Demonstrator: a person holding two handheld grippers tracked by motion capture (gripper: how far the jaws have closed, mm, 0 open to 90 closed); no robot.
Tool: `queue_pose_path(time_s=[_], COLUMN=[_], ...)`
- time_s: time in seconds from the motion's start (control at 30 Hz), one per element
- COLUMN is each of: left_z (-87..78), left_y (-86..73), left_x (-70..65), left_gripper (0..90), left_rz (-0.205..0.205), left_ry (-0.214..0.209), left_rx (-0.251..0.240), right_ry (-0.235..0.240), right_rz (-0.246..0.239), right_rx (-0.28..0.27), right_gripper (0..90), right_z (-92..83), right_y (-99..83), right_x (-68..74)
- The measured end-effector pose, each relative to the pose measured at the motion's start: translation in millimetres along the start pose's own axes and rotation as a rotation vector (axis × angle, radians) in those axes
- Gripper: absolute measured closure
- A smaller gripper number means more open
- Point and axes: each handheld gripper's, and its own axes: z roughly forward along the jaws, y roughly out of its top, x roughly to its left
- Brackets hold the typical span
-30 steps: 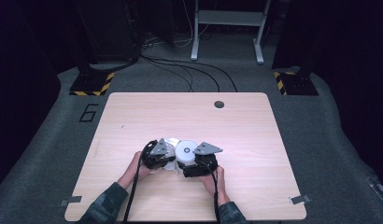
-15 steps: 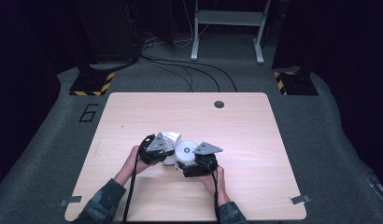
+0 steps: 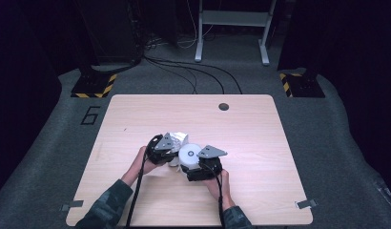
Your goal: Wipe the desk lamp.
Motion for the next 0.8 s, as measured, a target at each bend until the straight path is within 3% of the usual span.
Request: queue_pose_path(time_s=[0.2, 0.3, 0.53, 0.8], left_z=[10.6, 14.5, 16.3, -5.2], left_y=[-6.4, -11.3, -14.6, -8.3], left_x=[0.0, -1.4, -2.0, -6.8], left_gripper=[80.9, 80.9, 80.9, 80.8], left_rz=[0.002, -0.03, -0.037, -0.013], left_ry=[-0.006, -0.011, -0.01, 0.006], left_rx=[0.032, 0.02, 0.019, -0.003], right_ry=[0.0, -0.001, 0.001, -0.001], right_rz=[0.0, 0.01, 0.002, 0.006], right_rx=[0.0, 0.003, 0.002, 0.003], right_gripper=[7.5, 7.5, 7.5, 7.5], right_z=[0.0, -0.1, 0.1, 0.0], right_y=[-0.1, -0.1, -0.2, -0.4], right_x=[0.1, 0.6, -0.1, 0.2])
